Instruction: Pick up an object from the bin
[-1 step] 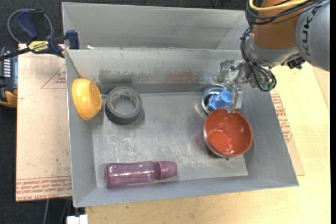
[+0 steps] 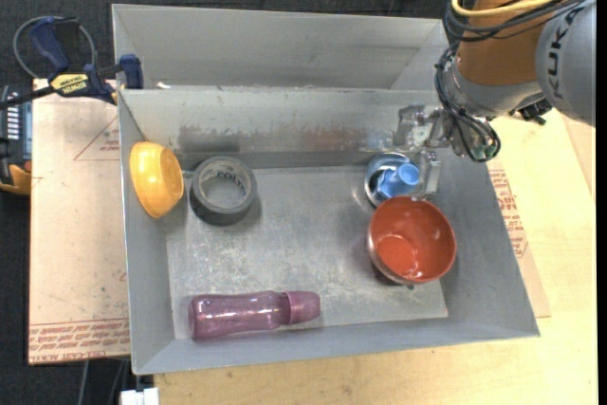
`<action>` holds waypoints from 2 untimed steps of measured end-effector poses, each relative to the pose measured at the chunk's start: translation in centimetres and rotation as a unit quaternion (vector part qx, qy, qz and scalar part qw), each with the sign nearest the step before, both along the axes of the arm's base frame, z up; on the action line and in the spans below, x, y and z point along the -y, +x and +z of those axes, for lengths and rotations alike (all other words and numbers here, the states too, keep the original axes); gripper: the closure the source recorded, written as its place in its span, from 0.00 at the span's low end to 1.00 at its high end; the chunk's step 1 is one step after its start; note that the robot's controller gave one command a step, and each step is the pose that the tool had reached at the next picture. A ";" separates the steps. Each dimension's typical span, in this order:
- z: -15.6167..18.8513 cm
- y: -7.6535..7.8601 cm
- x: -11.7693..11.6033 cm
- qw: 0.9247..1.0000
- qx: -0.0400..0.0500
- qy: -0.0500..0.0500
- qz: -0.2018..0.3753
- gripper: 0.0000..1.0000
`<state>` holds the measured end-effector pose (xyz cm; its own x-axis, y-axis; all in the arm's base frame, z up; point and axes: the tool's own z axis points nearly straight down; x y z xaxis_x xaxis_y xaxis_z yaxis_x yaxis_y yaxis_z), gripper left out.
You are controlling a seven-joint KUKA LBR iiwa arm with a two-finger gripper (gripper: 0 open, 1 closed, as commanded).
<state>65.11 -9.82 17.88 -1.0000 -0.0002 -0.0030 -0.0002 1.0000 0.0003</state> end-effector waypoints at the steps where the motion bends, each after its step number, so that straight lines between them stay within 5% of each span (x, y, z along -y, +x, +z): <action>1: -11.0 0.1 4.5 0.998 -0.010 0.005 0.069 0.00; 2: -4.8 0.1 4.9 0.998 0.008 0.000 0.065 0.00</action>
Offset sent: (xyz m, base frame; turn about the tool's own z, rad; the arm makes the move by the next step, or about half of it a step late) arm -0.0005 -0.0497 -0.0482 -0.1288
